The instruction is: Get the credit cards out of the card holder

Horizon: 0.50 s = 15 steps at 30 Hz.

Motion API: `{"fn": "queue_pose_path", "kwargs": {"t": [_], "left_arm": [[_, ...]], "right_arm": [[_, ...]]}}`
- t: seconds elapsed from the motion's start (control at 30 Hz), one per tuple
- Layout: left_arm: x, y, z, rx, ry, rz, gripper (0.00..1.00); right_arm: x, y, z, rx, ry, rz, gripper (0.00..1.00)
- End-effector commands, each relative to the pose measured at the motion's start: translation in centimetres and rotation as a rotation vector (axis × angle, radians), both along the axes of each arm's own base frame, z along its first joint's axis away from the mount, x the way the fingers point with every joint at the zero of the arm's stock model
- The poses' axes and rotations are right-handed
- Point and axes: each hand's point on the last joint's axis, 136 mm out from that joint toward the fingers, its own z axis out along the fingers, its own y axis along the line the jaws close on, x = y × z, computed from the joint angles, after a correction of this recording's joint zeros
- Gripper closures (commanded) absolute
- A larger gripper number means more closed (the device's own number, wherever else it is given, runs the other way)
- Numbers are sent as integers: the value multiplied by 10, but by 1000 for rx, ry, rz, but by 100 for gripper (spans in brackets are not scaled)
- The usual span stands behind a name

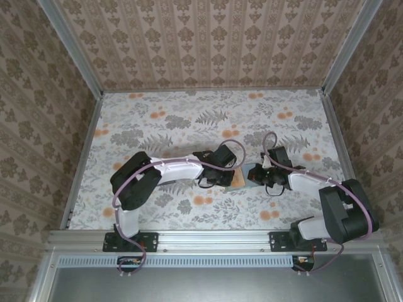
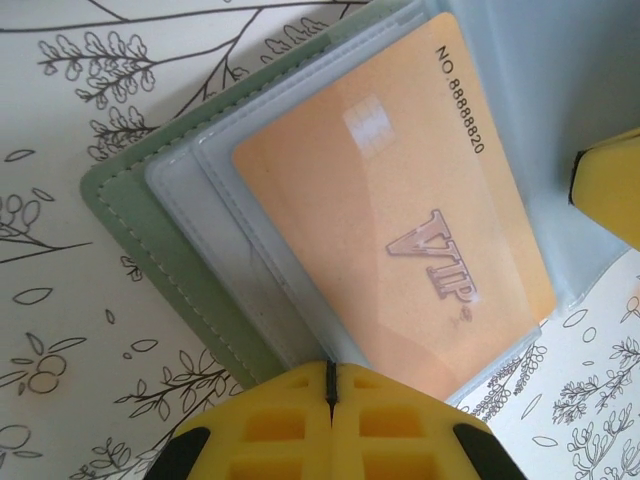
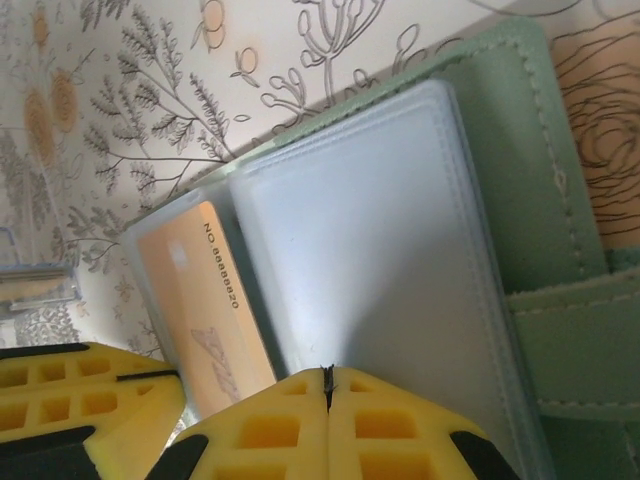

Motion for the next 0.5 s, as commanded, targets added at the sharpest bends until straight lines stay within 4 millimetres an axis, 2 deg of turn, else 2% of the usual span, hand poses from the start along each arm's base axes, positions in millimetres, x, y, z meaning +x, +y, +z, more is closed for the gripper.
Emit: {"fn": "queue_pose_path", "kwargs": {"t": [0.0, 0.17, 0.27, 0.47], "left_arm": [[4, 12, 6, 54, -21, -6, 100], [1, 15, -9, 75, 8, -5, 100], [1, 16, -14, 84, 19, -4, 100], [-1, 17, -19, 89, 28, -7, 100]], "right_arm": [[2, 11, 13, 62, -47, 40, 90], [6, 16, 19, 74, -67, 58, 81], [8, 21, 20, 77, -72, 73, 78], [10, 29, 9, 82, -35, 99, 78]]}}
